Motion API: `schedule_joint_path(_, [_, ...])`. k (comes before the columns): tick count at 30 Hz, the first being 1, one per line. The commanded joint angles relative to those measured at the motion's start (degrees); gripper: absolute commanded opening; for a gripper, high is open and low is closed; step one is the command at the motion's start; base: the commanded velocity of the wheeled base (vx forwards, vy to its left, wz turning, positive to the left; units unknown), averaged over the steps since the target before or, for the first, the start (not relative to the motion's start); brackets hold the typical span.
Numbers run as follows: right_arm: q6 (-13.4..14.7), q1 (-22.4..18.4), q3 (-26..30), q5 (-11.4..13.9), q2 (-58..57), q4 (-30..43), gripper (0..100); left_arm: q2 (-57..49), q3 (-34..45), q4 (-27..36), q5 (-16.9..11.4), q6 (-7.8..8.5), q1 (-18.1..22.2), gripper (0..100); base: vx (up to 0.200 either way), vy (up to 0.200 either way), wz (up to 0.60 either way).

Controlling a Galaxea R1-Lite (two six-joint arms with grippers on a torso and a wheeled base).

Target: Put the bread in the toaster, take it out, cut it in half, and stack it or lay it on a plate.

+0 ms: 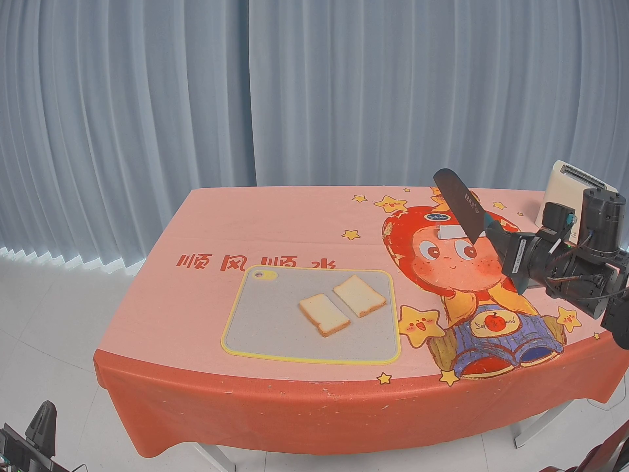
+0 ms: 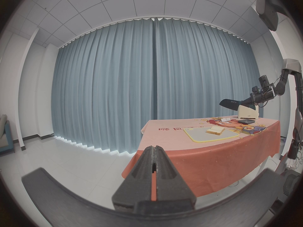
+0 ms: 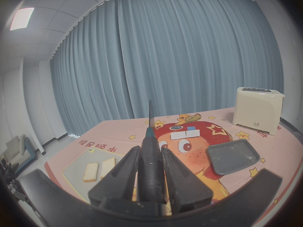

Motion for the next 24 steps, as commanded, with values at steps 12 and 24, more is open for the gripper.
schedule_joint_path(12, [0.0,-1.8,-0.7,0.2,1.7,0.0,0,-0.5,1.0,0.0,0.0,-0.01,0.0,0,0.000,0.000,0.00])
schedule_joint_path(24, [0.0,-2.4,-1.1,0.4,1.4,0.0,0,-0.5,1.0,0.0,0.0,-0.01,0.0,0,0.000,0.000,0.00])
